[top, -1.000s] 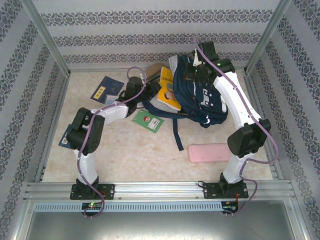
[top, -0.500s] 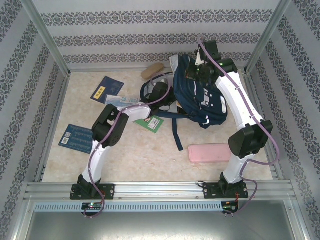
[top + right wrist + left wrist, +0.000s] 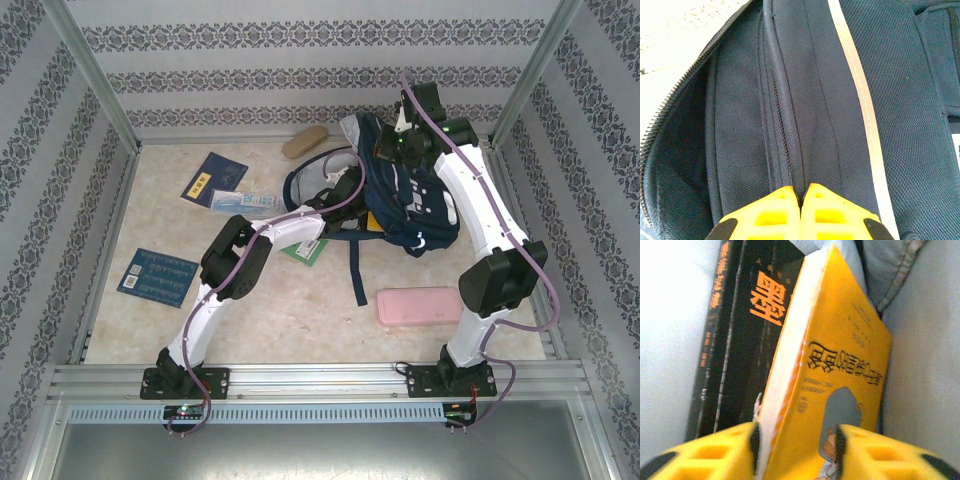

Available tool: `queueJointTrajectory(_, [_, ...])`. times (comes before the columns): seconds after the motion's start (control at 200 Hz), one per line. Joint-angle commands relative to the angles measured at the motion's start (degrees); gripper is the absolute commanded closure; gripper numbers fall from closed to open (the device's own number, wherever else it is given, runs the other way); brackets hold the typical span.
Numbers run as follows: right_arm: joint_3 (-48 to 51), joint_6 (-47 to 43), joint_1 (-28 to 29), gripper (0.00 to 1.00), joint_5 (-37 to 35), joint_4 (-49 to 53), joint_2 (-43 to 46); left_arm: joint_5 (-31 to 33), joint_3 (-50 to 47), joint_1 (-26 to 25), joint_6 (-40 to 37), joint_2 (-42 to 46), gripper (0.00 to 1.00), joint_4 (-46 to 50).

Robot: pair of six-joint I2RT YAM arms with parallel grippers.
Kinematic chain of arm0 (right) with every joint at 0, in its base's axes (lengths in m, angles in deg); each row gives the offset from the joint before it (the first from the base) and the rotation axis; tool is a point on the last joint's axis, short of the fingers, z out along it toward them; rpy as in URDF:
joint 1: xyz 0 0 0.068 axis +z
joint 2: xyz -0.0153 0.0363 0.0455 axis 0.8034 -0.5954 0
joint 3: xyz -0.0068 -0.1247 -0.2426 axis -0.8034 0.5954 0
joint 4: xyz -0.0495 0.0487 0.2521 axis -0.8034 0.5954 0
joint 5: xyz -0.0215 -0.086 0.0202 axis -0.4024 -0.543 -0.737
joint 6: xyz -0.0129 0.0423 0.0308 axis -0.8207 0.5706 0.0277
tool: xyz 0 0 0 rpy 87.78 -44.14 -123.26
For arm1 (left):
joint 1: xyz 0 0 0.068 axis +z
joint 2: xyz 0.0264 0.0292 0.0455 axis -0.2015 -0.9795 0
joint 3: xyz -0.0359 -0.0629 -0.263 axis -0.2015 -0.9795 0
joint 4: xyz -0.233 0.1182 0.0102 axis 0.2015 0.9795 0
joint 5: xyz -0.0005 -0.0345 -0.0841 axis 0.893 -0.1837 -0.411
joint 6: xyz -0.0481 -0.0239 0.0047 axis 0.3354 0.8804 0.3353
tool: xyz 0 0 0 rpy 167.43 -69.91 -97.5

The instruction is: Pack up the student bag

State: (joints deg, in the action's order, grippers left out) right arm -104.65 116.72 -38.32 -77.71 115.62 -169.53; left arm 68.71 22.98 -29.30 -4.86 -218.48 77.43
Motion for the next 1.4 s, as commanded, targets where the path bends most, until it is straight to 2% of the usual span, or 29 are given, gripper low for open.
queueJointTrajectory(0.0, [0.6,1.0,0.0,1.00,2.9,-7.6,4.0,1.9,-2.4,0.6,-2.6,3.9,0.45,4.0])
queueJointTrajectory(0.145, [2.2,0.7,-0.4,1.00,3.5,-7.9,3.6,1.4,-8.0,2.9,-3.5,9.9,0.40,3.7])
queueJointTrajectory(0.4, [5.8,-1.7,0.8,1.00,5.5,-9.0,1.8,0.3,-17.2,7.7,-6.9,22.5,0.39,8.1])
queueJointTrajectory(0.579, [10.4,-4.0,3.9,0.87,4.0,-11.9,1.1,3.0,-20.6,11.0,-13.3,31.6,0.39,19.7])
queueJointTrajectory(0.624, [11.4,-4.4,4.6,0.86,3.7,-12.4,0.8,4.1,-21.7,12.0,-14.6,34.1,0.35,22.8])
queueJointTrajectory(0.899, [18.3,-2.9,8.5,0.81,4.2,-18.1,-1.9,6.9,-36.4,23.3,-16.5,49.3,0.35,31.7])
queueJointTrajectory(0.919, [18.5,-2.8,8.8,0.81,4.1,-18.3,-2.3,7.2,-37.4,24.2,-16.7,50.2,0.31,32.5])
queueJointTrajectory(1.074, [18.8,-2.1,10.8,0.64,4.4,-19.2,-4.3,9.1,-43.0,31.6,-18.3,54.3,0.29,38.2])
queueJointTrajectory(1.349, [16.8,-1.0,13.6,0.50,4.9,-20.3,-4.7,7.9,-51.5,46.7,-17.1,55.3,0.28,39.5])
queueJointTrajectory(1.379, [16.7,-0.7,13.8,0.44,4.3,-20.3,-4.4,7.8,-52.1,48.0,-16.9,54.8,0.28,39.2])
queueJointTrajectory(1.399, [16.8,-0.4,13.9,0.34,4.1,-20.6,-4.2,7.9,-52.4,49.1,-16.6,54.5,0.28,39.1])
